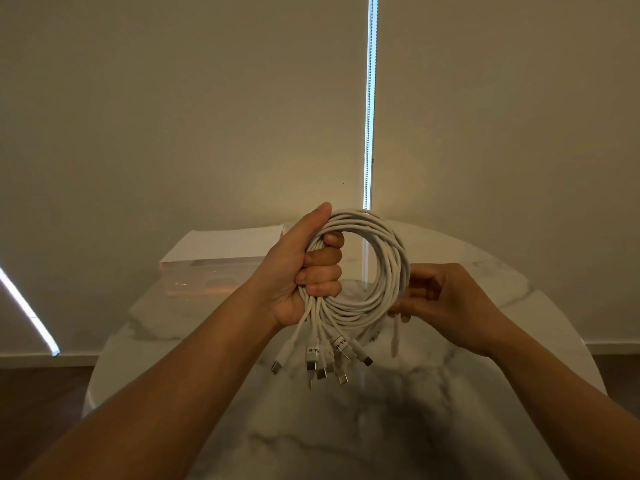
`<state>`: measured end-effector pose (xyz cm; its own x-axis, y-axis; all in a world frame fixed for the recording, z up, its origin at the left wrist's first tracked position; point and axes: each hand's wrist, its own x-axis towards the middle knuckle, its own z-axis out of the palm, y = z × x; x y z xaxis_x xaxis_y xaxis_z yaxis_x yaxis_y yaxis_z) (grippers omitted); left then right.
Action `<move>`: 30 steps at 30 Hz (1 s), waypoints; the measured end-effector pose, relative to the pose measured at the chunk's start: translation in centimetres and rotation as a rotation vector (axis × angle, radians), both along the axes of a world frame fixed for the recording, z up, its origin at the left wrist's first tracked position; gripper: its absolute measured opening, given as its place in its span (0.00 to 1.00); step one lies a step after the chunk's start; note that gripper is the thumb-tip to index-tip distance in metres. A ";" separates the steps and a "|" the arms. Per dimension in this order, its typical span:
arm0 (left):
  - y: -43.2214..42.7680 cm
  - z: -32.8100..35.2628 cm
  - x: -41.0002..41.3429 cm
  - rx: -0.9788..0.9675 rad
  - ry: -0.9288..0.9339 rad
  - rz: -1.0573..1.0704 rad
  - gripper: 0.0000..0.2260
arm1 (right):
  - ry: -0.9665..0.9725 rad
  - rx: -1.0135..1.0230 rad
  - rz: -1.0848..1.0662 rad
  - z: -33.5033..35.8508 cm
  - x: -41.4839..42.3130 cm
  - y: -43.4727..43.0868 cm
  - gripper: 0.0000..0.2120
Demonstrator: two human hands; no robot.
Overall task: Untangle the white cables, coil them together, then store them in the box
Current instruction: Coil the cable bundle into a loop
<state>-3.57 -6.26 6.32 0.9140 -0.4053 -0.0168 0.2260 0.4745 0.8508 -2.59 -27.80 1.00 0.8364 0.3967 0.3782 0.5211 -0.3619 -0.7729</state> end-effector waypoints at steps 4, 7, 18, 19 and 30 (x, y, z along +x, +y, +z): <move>-0.4 -1.0 -0.1 0.008 0.013 0.008 0.17 | -0.149 -0.152 -0.303 -0.9 0.6 0.6 0.07; -0.7 -1.7 -0.2 0.019 -0.002 0.027 0.17 | -0.024 -0.002 -0.382 -1.4 0.3 1.2 0.08; -2.2 -5.0 -0.5 0.140 -0.019 0.199 0.20 | 0.285 0.646 -0.512 -0.5 0.2 3.4 0.01; -2.4 -5.2 -0.6 0.149 -0.018 0.214 0.21 | 0.285 0.667 -0.526 -0.5 0.3 3.5 0.02; -2.4 -5.3 0.0 0.252 -0.022 0.409 0.22 | 0.430 0.720 -0.264 -1.4 -1.7 3.7 0.10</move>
<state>-3.59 -8.70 0.97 0.9989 0.0016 -0.0470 0.0444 0.2994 0.9531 -4.28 -24.07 -0.44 0.9947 -0.0434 0.0935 0.1009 0.2215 -0.9699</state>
